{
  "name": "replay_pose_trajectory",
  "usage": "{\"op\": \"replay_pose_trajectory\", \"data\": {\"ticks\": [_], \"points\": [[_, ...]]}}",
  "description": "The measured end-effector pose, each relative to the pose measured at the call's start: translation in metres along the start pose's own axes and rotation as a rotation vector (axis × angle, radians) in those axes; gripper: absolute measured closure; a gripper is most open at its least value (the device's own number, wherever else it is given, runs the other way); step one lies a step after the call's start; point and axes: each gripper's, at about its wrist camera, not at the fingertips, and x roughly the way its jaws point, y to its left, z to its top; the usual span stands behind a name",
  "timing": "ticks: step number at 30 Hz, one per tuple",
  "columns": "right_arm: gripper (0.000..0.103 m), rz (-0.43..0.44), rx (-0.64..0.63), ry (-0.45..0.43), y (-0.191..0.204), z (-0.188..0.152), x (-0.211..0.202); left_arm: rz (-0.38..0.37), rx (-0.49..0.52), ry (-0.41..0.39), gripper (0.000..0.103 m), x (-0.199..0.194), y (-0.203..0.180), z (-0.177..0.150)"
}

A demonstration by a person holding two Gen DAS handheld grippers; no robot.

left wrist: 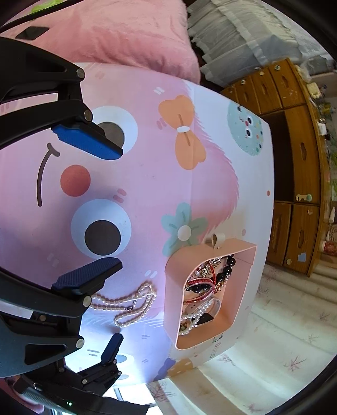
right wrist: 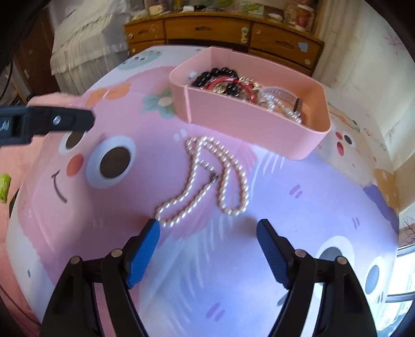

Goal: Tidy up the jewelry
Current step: 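Withdraw both open tools from the pink box over the table, then close the right tool on the white pearl necklace beside the box, then lift the pearl necklace with the right tool and lower it into the pink box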

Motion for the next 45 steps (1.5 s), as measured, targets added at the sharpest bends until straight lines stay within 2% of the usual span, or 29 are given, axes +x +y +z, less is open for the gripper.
{"op": "replay_pose_trajectory", "data": {"ticks": [6,15,17,19,20,22,23,25,34,36,37,45], "points": [[0.024,0.014,-0.030,-0.051,0.000,0.006,0.004,0.004,-0.027,0.011,0.027,0.006,0.006,-0.002],[0.027,0.031,-0.050,-0.082,0.005,0.024,0.011,0.002,-0.080,0.018,0.027,0.009,0.019,-0.003],[0.033,0.035,-0.059,-0.093,0.009,0.026,0.012,0.003,-0.086,0.019,0.027,0.009,0.021,-0.003],[0.046,0.046,-0.069,-0.099,0.013,0.027,0.010,0.005,-0.091,0.016,0.027,0.007,0.023,-0.004],[0.049,0.049,-0.074,-0.100,0.015,0.028,0.010,0.007,-0.092,0.016,0.027,0.007,0.024,-0.004],[0.064,0.063,-0.089,-0.101,0.018,0.028,0.009,0.010,-0.095,0.017,0.027,0.006,0.024,-0.003],[0.067,0.065,-0.097,-0.103,0.020,0.029,0.009,0.009,-0.097,0.018,0.027,0.006,0.025,-0.003],[0.089,0.078,-0.103,-0.101,0.022,0.029,0.008,0.005,-0.101,0.022,0.027,0.007,0.024,-0.002],[0.095,0.141,0.021,-0.082,0.008,0.033,0.009,-0.002,-0.068,0.034,0.027,0.010,0.013,-0.002],[0.095,0.151,0.033,-0.076,0.007,0.033,0.009,-0.004,-0.064,0.036,0.027,0.011,0.011,-0.001],[0.099,0.154,0.037,-0.074,0.006,0.034,0.009,-0.005,-0.063,0.036,0.027,0.011,0.010,-0.001],[0.099,0.191,0.049,-0.072,0.002,0.030,0.001,-0.010,-0.040,0.036,0.027,0.011,0.000,0.002]]}}
